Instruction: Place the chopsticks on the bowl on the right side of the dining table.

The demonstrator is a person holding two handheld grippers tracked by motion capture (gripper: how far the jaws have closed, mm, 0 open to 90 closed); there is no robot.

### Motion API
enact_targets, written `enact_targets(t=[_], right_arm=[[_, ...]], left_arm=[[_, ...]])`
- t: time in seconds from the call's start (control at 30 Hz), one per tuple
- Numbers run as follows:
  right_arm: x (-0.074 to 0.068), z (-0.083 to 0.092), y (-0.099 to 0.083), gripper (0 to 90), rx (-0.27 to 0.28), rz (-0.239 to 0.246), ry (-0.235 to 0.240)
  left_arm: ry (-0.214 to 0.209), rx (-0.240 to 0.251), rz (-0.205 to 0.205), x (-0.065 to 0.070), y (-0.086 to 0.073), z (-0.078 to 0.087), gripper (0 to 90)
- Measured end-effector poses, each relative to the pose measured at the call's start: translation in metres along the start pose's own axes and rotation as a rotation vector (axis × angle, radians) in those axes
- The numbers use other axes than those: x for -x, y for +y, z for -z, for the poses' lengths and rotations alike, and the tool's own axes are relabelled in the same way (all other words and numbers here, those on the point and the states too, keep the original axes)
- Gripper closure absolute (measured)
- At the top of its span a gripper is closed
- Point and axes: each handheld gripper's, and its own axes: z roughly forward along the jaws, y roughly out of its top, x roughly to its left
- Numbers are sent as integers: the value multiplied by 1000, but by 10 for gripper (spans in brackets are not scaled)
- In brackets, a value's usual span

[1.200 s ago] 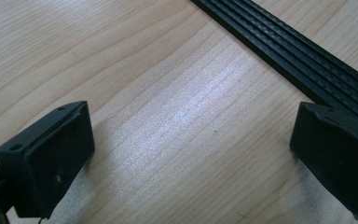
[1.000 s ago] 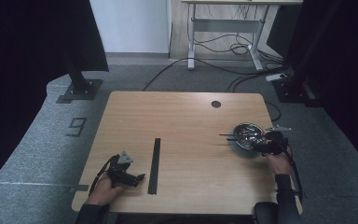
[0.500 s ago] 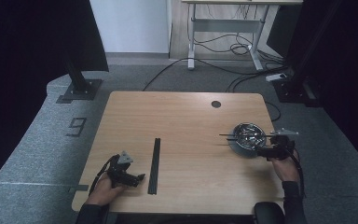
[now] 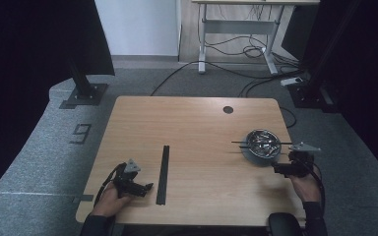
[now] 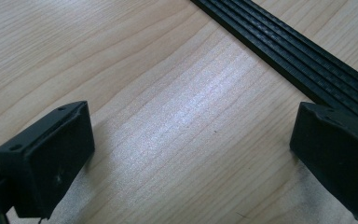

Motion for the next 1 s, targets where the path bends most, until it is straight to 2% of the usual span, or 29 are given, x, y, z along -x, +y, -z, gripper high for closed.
enact_targets(t=[0.23,0.53,0.8,1.0], right_arm=[[-3,7,-10,0,-14,7,13],[-17,20,-18,0,-25,39,58],[-36,27,-18,0,-49,66,123],[-54,25,-14,0,-62,108,178]], left_arm=[[0,0,0,0,0,0,0],[1,0,1,0,0,0,0],[2,0,2,0,0,0,0],[2,0,3,0,0,0,0]])
